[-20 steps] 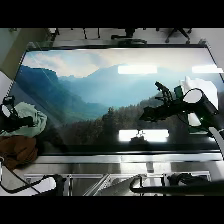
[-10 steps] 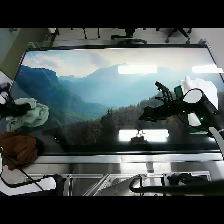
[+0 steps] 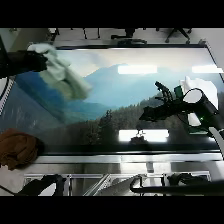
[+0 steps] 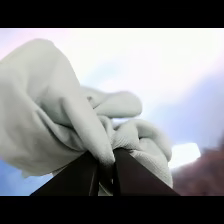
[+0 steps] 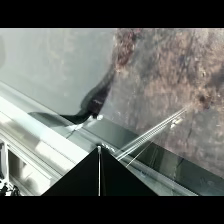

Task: Fold the shirts.

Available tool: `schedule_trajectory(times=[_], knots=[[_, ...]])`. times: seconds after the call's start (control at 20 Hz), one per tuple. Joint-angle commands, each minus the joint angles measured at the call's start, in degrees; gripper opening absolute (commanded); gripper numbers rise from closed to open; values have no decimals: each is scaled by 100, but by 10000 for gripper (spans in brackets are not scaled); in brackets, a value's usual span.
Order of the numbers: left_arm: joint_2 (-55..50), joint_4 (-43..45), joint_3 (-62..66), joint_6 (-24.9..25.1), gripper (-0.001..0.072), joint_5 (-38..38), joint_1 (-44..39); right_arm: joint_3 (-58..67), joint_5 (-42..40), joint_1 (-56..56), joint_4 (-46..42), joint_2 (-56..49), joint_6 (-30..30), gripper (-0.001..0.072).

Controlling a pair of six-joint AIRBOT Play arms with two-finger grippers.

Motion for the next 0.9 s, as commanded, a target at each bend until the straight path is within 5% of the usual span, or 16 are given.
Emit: schedule_trajectory(times=[0.0,0.2,0.55,0.6,0.65,0.7,0.85], knots=[[-61,-177,131,-22,18,70,-1469,-2,4,7,4,-4,2,17],[-1078,-175,131,-223,18,-2,-2288,-2,254,7,2,-4,2,18],[-2610,-184,138,-546,24,-339,-2159,0,363,7,31,-4,188,18],[-2627,-186,138,-546,131,-444,-2013,0,356,7,85,-4,195,17],[-2610,-195,164,-549,546,-610,-1834,0,319,4,125,-4,197,18],[-2610,-192,275,-601,699,-868,-1652,0,199,4,192,-4,195,18],[-2610,-197,708,-785,697,-2391,-1086,2,-411,-50,186,-4,192,22]])
